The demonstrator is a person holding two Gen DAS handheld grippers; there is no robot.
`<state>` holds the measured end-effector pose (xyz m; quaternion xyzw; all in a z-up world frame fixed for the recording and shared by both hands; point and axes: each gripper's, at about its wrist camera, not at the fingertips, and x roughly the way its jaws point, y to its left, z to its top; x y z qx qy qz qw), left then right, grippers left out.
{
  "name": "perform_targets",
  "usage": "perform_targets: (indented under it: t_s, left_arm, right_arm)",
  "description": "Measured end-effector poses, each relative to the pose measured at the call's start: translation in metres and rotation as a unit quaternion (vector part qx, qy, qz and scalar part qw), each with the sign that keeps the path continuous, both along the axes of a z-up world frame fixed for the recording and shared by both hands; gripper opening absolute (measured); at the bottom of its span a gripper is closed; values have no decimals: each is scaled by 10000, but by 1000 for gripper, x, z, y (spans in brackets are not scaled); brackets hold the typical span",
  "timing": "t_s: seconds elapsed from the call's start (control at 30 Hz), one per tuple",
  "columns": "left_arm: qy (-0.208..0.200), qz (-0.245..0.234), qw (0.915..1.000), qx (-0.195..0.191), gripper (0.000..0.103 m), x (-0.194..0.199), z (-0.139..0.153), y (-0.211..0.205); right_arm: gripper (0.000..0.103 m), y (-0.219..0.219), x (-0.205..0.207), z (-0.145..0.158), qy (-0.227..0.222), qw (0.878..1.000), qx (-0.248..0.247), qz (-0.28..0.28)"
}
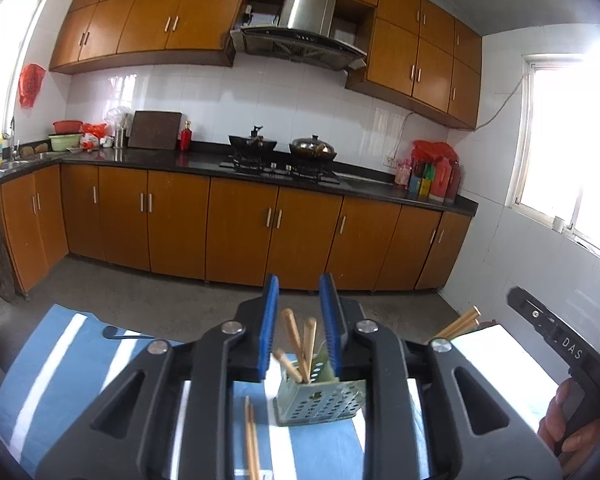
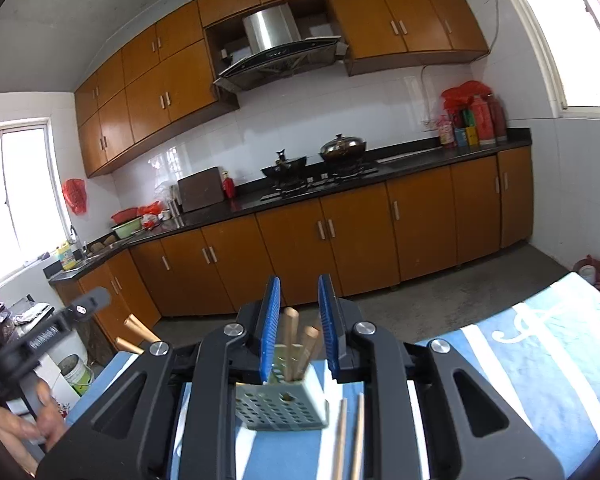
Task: Organize utensils
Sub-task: 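Open both tools to release the chopsticks into the basket, then grasp a wooden chopstick with the right tool while the left tool grasps another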
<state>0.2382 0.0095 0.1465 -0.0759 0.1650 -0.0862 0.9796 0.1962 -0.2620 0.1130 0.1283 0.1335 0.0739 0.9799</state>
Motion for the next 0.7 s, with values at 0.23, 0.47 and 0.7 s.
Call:
perform_targets:
  t_s: [0.23, 0.47, 0.7]
  left_arm:
    - [222, 288, 9983, 463, 40, -57, -33, 27]
    - [1417, 632, 9856, 668, 40, -59, -117, 66]
    - [1966, 740, 9760, 582, 40, -57, -156, 86]
  right_arm:
    - [27, -27, -23, -52, 815, 9952, -341, -417]
    - [27, -16, -2, -151, 2346, 9715, -336, -8]
    - [23, 27, 12, -195, 2867, 9551, -605, 441]
